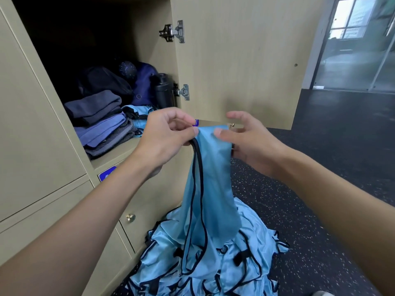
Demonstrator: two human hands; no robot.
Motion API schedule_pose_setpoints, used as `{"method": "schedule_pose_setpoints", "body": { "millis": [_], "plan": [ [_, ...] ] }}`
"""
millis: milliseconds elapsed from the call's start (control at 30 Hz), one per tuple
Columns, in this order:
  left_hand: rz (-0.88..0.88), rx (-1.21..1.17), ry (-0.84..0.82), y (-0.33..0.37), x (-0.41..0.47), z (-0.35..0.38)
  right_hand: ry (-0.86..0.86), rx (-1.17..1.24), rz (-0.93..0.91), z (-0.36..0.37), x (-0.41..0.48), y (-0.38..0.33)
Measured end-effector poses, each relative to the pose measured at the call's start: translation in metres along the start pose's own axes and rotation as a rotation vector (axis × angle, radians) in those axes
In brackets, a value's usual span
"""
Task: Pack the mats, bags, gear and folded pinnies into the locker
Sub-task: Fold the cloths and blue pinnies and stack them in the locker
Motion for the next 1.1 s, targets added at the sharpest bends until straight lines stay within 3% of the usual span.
{"method": "schedule_pose_setpoints", "body": {
  "millis": [133, 233, 367, 700, 833, 967, 1100],
  "plan": [
    [-0.023, -0.035, -0.032, 0.003, 0.0, -0.001, 0.027, -0.026, -0.092, 0.0, -0.001, -0.004],
    [-0.089, -0.058, -0.196, 0.003, -0.01, 0.012, 0.096, 0.004, -0.134, -0.006, -0.002, -0.009],
    [-0.042, 0.065, -0.395, 0.005, -0.018, 0.029, 0.125, -0.032, -0.151, -0.006, -0.004, -0.012],
    [0.099, 0.072, -0.404, 0.012, -0.017, 0.036, 0.037, -0.039, -0.118, -0.001, -0.003, -0.008],
    [0.068, 0.184, -0.407, 0.008, -0.018, 0.036, 0.091, -0.137, -0.116, -0.002, -0.003, -0.005],
    [0.001, 0.098, -0.328, 0.004, -0.015, 0.028, 0.226, -0.209, -0.21, -0.002, -0.013, -0.005],
    [0.009, 0.079, -0.27, 0.006, -0.011, 0.02, 0.124, -0.227, -0.273, 0.013, -0.024, -0.002]
  ]
}}
Point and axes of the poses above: each hand's wrist, its own x-axis towards the middle knuckle, its own z-axis out of the palm, y = z × x, the point moved 7 cm from there along x, towards the middle knuckle, and after that the axes turned 15 degrees about z, right-handed, at the moved point
